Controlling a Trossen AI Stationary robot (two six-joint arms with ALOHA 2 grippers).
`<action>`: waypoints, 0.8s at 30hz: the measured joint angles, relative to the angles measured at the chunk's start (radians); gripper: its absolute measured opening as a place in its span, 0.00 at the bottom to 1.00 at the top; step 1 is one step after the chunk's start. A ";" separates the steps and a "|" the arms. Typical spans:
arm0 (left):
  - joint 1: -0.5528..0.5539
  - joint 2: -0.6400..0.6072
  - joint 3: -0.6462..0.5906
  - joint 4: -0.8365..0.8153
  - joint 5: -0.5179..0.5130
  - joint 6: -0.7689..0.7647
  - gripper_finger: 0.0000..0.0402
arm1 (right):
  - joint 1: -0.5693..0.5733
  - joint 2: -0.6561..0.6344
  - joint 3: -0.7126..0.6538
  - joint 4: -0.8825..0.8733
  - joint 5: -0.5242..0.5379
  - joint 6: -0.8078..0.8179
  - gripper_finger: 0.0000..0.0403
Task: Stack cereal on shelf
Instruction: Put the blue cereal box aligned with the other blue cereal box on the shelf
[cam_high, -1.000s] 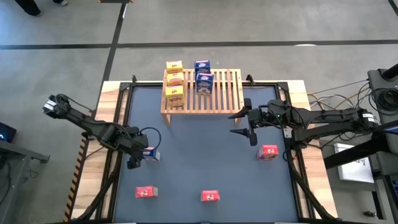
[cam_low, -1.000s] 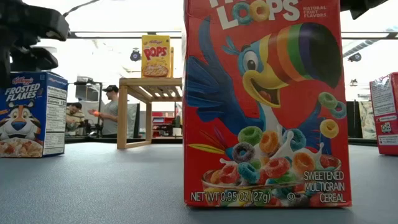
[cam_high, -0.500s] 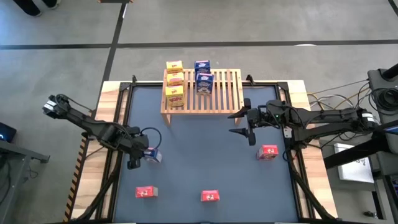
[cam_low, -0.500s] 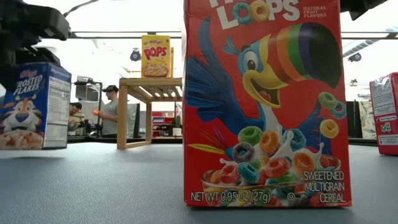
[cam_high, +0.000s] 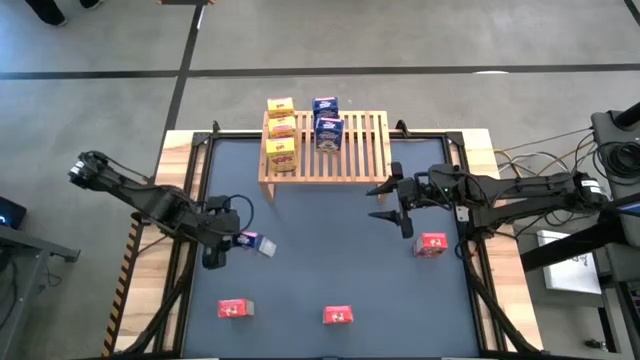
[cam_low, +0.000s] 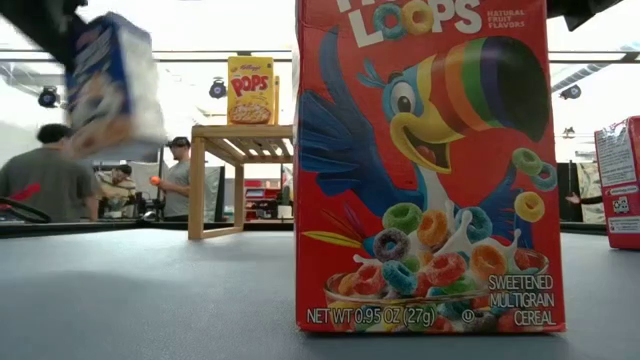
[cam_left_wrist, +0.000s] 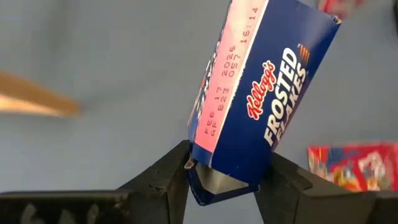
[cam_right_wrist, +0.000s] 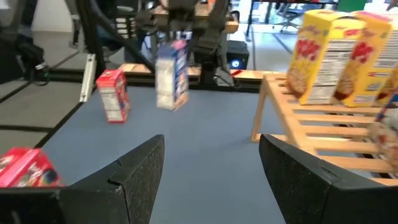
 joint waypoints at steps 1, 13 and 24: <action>0.000 0.000 0.021 0.001 -0.024 0.016 0.33 | 0.013 0.000 -0.006 0.000 0.001 -0.003 0.62; 0.050 0.002 0.188 0.063 -0.130 0.235 0.40 | 0.164 0.000 -0.075 0.000 0.272 0.004 0.62; 0.201 0.005 0.210 0.165 -0.039 0.448 0.43 | 0.171 0.000 -0.077 0.053 0.288 0.012 0.62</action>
